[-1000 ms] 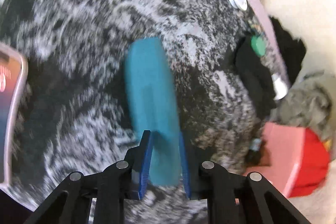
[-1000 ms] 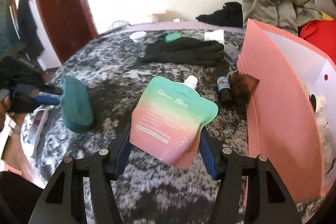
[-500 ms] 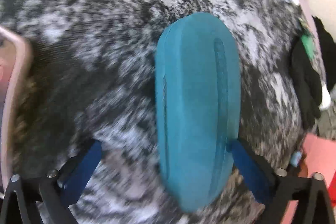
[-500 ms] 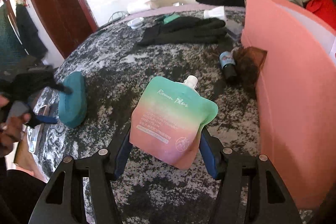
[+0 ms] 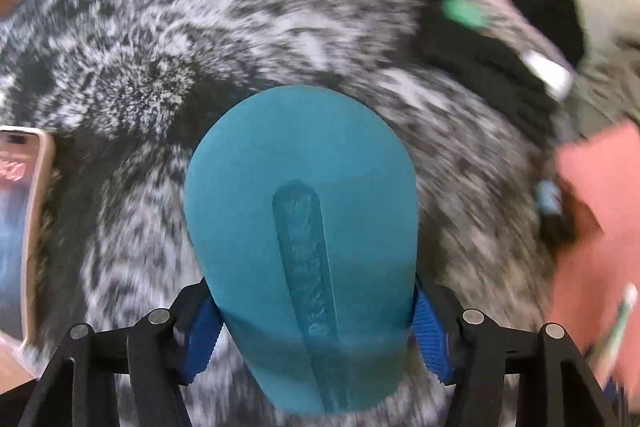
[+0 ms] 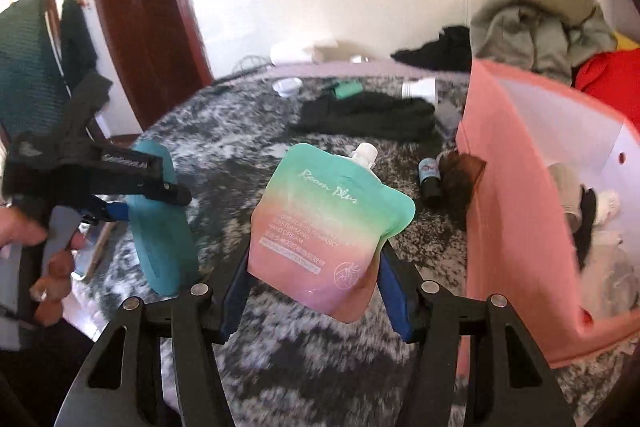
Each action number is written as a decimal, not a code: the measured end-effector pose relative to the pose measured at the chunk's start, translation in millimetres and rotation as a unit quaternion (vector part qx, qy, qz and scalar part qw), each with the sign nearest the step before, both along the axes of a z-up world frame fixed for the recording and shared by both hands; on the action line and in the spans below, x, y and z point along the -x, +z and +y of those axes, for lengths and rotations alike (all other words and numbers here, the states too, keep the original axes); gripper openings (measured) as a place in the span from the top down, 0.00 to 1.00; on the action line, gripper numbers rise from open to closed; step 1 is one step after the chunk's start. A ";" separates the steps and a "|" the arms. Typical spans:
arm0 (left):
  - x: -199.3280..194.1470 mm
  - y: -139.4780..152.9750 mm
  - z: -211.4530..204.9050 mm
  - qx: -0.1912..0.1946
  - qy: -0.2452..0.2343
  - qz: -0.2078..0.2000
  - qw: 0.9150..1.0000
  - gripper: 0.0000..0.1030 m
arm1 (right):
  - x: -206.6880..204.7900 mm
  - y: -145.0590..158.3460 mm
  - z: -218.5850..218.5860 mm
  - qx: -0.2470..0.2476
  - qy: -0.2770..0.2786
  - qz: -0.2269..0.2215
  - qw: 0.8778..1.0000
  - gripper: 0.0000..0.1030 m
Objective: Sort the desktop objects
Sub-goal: 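Carry the pouch and teal case into the pink box and release both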
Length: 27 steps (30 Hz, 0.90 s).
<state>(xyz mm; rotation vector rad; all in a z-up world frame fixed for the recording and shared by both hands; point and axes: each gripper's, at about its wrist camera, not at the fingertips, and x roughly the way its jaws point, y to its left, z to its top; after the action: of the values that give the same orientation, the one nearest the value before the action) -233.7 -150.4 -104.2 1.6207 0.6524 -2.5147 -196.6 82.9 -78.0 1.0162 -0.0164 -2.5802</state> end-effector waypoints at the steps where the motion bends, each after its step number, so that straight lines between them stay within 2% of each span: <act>1: -7.1 6.4 3.5 0.000 -0.007 0.007 1.000 0.34 | -8.5 4.5 1.0 0.001 -0.001 0.003 1.000 0.42; 7: -58.6 63.1 49.1 0.024 -0.057 0.072 0.996 0.34 | -71.8 35.4 15.7 0.009 -0.010 0.028 1.000 0.42; 12: -88.4 105.4 88.3 0.050 -0.096 0.124 0.986 0.34 | -121.7 68.7 38.1 0.011 -0.030 0.068 0.997 0.42; 17: -103.2 139.3 131.8 0.086 -0.130 0.174 0.972 0.34 | -156.3 102.0 73.7 0.014 -0.069 0.110 0.991 0.42; 20: -105.5 157.4 159.9 0.095 -0.153 0.198 0.963 0.34 | -170.7 118.7 100.5 0.017 -0.098 0.129 0.987 0.41; 27: -92.0 195.9 235.3 0.085 -0.220 0.240 0.942 0.34 | -171.7 144.2 166.3 0.017 -0.168 0.158 0.973 0.41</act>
<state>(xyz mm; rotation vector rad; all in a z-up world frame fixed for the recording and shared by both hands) -141.7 84.9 91.7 1.1990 0.0810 -3.2248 -24.8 249.3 66.2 0.6215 -0.1626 -3.0100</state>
